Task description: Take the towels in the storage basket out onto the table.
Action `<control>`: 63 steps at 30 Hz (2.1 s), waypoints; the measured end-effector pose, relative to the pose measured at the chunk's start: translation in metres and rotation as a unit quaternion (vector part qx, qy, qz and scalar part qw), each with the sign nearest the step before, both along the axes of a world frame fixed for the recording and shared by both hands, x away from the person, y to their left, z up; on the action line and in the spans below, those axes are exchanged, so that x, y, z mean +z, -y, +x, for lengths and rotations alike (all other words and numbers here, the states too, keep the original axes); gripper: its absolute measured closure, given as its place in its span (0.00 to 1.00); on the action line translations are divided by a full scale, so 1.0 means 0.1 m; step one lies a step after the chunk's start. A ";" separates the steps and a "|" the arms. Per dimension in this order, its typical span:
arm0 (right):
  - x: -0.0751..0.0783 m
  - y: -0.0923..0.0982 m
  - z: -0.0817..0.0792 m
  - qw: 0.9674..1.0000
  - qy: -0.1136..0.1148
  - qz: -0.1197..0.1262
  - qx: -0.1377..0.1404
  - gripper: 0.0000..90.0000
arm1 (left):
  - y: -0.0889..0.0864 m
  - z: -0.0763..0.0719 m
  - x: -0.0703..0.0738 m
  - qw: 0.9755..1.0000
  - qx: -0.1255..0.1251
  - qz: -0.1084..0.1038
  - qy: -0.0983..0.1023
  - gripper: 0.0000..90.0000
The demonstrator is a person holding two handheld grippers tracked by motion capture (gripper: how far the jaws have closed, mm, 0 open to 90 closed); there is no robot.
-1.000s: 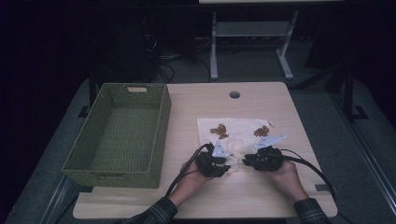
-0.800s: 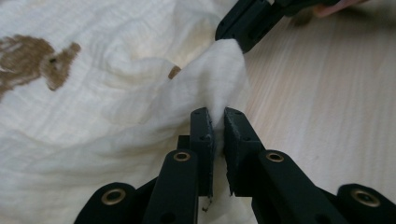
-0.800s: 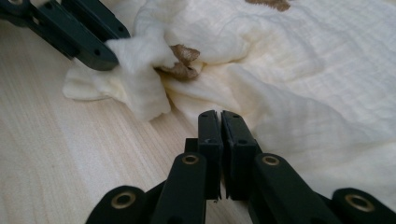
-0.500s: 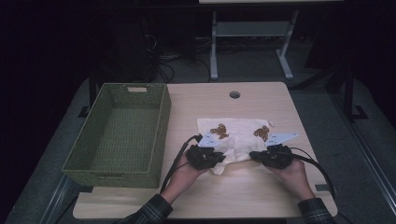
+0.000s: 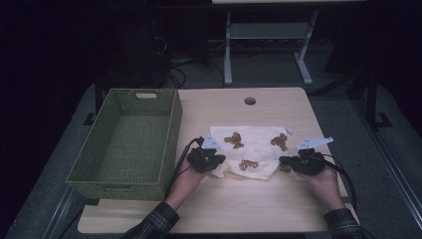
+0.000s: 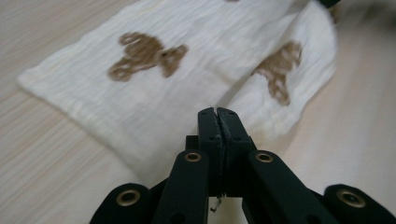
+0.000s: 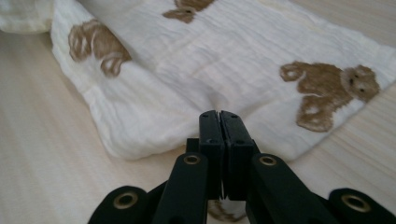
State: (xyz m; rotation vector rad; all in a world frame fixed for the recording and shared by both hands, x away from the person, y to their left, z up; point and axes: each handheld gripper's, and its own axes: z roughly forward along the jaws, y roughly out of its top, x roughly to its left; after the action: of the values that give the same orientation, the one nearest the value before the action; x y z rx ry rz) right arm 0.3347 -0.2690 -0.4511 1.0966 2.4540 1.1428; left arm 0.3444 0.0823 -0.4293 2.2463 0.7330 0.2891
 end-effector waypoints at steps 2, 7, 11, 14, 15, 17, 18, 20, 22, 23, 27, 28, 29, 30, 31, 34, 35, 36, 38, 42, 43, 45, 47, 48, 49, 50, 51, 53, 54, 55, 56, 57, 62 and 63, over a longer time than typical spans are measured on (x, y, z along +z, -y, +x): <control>-0.04 0.01 0.05 1.000 -0.007 -0.006 -0.010 0.98 | 0.00 0.07 -0.08 1.000 0.014 0.009 -0.004 0.98; -0.07 0.00 0.10 1.000 -0.004 -0.002 -0.020 0.88 | 0.00 0.23 -0.26 0.999 0.038 0.032 -0.016 0.98; 0.01 0.03 0.00 1.000 0.006 0.013 -0.014 0.85 | -0.01 0.25 -0.29 0.998 0.043 0.039 -0.016 0.98; 0.06 0.03 -0.10 1.000 0.006 0.009 -0.008 0.85 | -0.02 0.25 -0.29 0.998 0.044 0.040 -0.016 0.97; 0.07 0.02 -0.12 1.000 0.007 0.010 -0.003 0.86 | -0.02 0.25 -0.30 0.998 0.044 0.041 -0.015 0.97; 0.08 0.00 -0.17 1.000 0.005 0.010 0.005 0.86 | -0.01 0.25 -0.31 0.998 0.045 0.041 -0.016 0.96; 0.08 -0.02 -0.19 1.000 0.005 0.011 0.009 0.86 | -0.01 0.26 -0.31 0.998 0.042 0.045 -0.016 0.96; 0.07 -0.06 -0.22 1.000 -0.004 0.017 0.017 0.84 | -0.01 0.26 -0.31 0.998 0.042 0.046 -0.015 0.96; 0.03 -0.13 -0.20 0.999 -0.017 0.021 0.027 0.80 | -0.01 0.26 -0.31 0.998 0.041 0.048 -0.016 0.96; 0.01 -0.16 -0.19 0.999 -0.019 0.020 0.032 0.78 | -0.01 0.26 -0.31 0.998 0.040 0.048 -0.016 0.96; -0.07 -0.33 -0.15 0.999 -0.032 0.008 0.038 0.77 | -0.01 0.26 -0.32 0.998 0.040 0.048 -0.013 0.96; -0.09 -0.36 -0.13 0.999 -0.030 0.005 0.042 0.82 | 0.00 0.25 -0.32 0.998 0.040 0.049 -0.013 0.96; -0.10 -0.39 -0.12 0.999 -0.033 0.000 0.039 0.86 | 0.00 0.25 -0.32 0.998 0.040 0.049 -0.011 0.96; -0.11 -0.41 -0.10 0.999 -0.031 -0.005 0.039 0.91 | 0.00 0.25 -0.32 0.998 0.038 0.051 -0.010 0.96; -0.13 -0.42 -0.09 0.999 -0.030 -0.008 0.039 0.96 | 0.00 0.25 -0.32 0.998 0.038 0.051 -0.008 0.96; -0.12 -0.42 -0.08 0.999 -0.027 -0.011 0.040 0.99 | 0.00 0.25 -0.32 0.998 0.037 0.053 -0.006 0.96; -0.10 -0.41 -0.08 0.999 -0.021 -0.009 0.041 0.99 | 0.00 0.25 -0.32 0.998 0.038 0.052 -0.006 0.96; -0.06 -0.39 -0.07 0.999 -0.014 -0.008 0.041 0.99 | 0.00 0.25 -0.32 0.998 0.038 0.052 -0.007 0.96; 0.03 -0.37 -0.06 0.999 -0.006 0.000 0.038 0.99 | 0.00 0.25 -0.32 0.998 0.038 0.051 -0.009 0.96; 0.22 -0.34 0.08 0.999 0.015 0.008 0.034 0.99 | 0.00 0.25 -0.32 0.998 0.036 0.052 -0.010 0.96; 0.26 -0.35 0.15 0.999 0.014 0.008 0.033 0.99 | 0.00 0.25 -0.32 0.998 0.036 0.052 -0.010 0.96; 0.31 -0.39 0.29 0.999 0.012 0.004 0.033 0.98 | 0.00 0.25 -0.32 0.998 0.036 0.050 -0.010 0.96; 0.31 -0.43 0.42 1.000 0.010 -0.001 0.026 0.98 | 0.00 0.26 -0.32 0.998 0.033 0.051 -0.010 0.96; 0.30 -0.45 0.49 1.000 0.009 -0.001 0.023 0.97 | -0.01 0.26 -0.32 0.998 0.033 0.051 -0.010 0.96; 0.29 -0.46 0.56 1.000 0.005 -0.001 0.014 0.92 | -0.01 0.26 -0.32 0.998 0.032 0.053 -0.008 0.96; 0.27 -0.47 0.61 1.000 0.003 0.000 0.004 0.87 | -0.01 0.26 -0.32 0.998 0.032 0.053 -0.009 0.96; 0.26 -0.46 0.66 1.000 0.003 0.009 0.000 0.86 | -0.01 0.26 -0.32 0.998 0.032 0.054 -0.008 0.96; 0.28 -0.44 0.64 1.000 0.007 0.014 -0.004 0.85 | -0.01 0.26 -0.32 0.998 0.032 0.053 -0.008 0.96; 0.29 -0.43 0.62 1.000 0.008 0.016 -0.002 0.85 | -0.01 0.26 -0.32 0.998 0.033 0.050 -0.010 0.96; 0.29 -0.41 0.58 1.000 0.011 0.016 0.000 0.85 | -0.01 0.26 -0.32 0.998 0.033 0.049 -0.010 0.96; 0.30 -0.40 0.54 1.000 0.012 0.017 0.003 0.85 | -0.01 0.26 -0.32 0.998 0.034 0.049 -0.010 0.96; 0.29 -0.39 0.50 1.000 0.009 0.016 0.005 0.85 | 0.00 0.26 -0.32 0.998 0.035 0.048 -0.010 0.96; 0.14 -0.36 0.30 1.000 -0.008 0.007 0.012 0.84 | 0.00 0.26 -0.32 0.998 0.033 0.052 -0.010 0.95; 0.08 -0.38 0.27 1.000 -0.011 0.002 0.013 0.83 | 0.00 0.26 -0.32 0.998 0.034 0.051 -0.010 0.95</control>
State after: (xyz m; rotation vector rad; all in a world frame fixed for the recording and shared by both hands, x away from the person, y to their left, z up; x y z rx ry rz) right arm 0.3622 -0.2310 -0.4427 1.0882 2.4906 1.1481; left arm 0.3703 0.0823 -0.4613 2.3260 0.8239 0.3450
